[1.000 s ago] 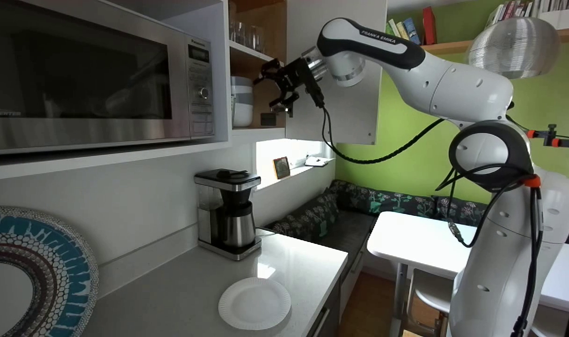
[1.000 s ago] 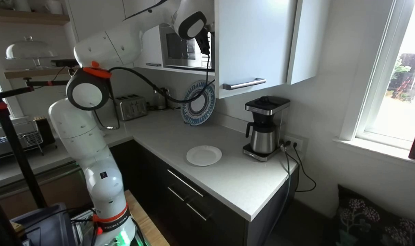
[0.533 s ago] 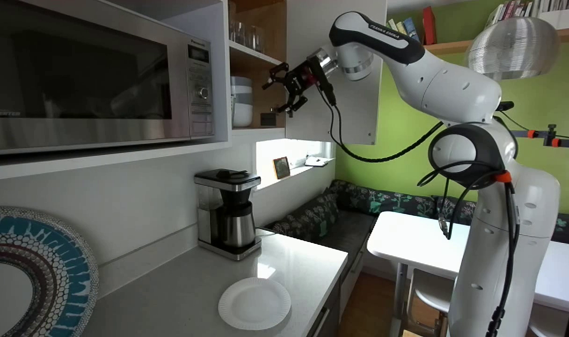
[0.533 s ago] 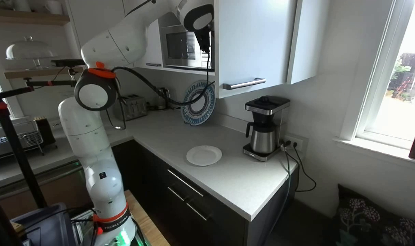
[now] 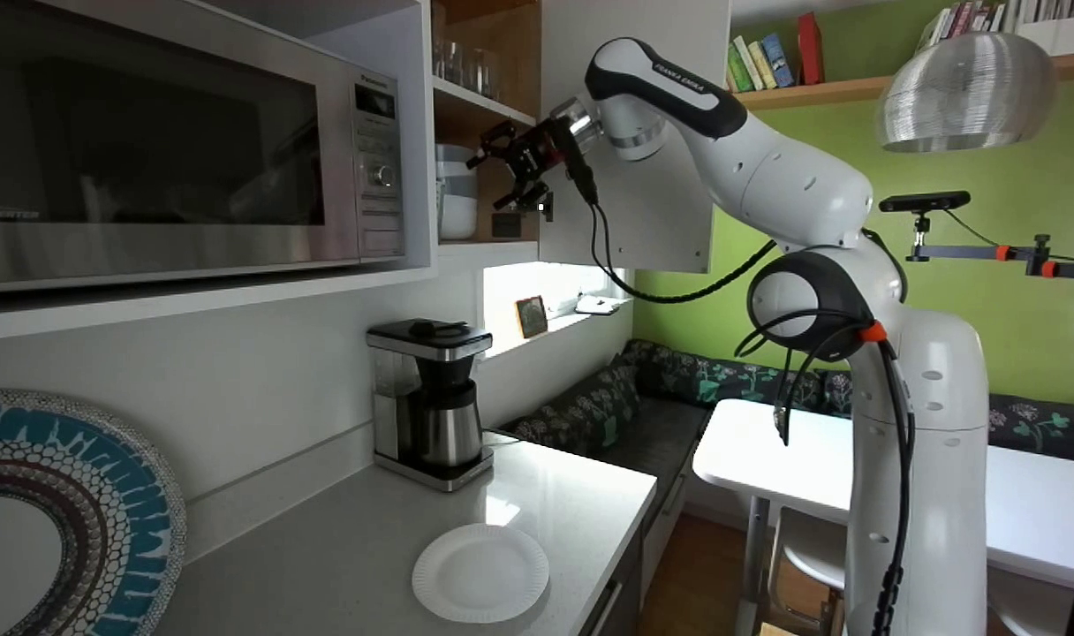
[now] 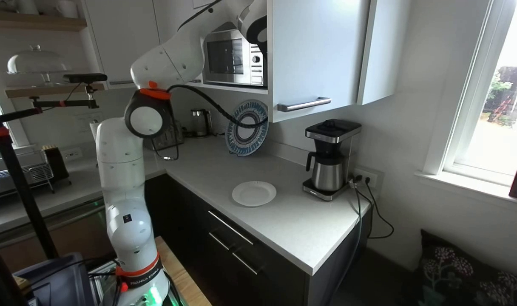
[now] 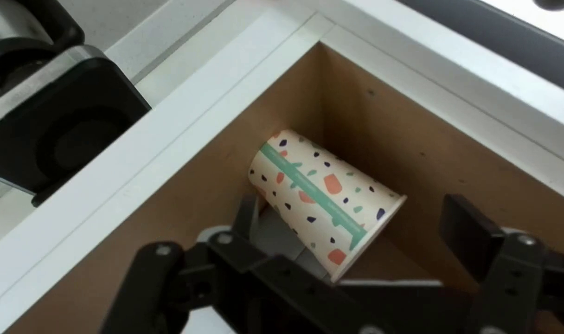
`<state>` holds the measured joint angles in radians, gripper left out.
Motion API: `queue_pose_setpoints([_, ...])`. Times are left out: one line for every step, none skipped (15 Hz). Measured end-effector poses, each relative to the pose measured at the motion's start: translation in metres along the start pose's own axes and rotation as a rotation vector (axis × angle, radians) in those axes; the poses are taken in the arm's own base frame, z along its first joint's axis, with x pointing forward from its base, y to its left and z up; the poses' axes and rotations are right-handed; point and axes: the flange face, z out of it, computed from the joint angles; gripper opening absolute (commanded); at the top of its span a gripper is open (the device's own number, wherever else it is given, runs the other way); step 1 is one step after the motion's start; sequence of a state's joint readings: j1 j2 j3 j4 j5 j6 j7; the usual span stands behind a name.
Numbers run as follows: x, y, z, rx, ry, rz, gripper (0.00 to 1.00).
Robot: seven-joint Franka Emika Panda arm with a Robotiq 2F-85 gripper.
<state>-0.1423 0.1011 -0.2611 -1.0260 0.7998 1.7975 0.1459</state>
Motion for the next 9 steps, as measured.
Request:
queue_pose_setpoints([0.005,0.000,0.005,-0.002,0.019,-0.006,1.00])
queue_pose_setpoints([0.010,0.000,0.009,-0.005,0.035,-0.010,1.00])
queue_pose_setpoints([0.014,0.001,0.014,-0.006,0.049,-0.015,1.00])
queue_pose_setpoints([0.018,0.000,0.018,-0.005,0.062,-0.021,1.00])
queue_pose_setpoints([0.021,-0.001,0.022,-0.003,0.071,-0.028,1.00])
queue_pose_setpoints([0.024,-0.003,0.026,0.001,0.079,-0.035,1.00])
queue_pose_setpoints([0.026,-0.004,0.030,0.003,0.082,-0.043,1.00])
queue_pose_setpoints([0.028,-0.006,0.034,0.004,0.086,-0.051,1.00])
queue_pose_setpoints([0.030,-0.008,0.038,0.006,0.089,-0.059,1.00])
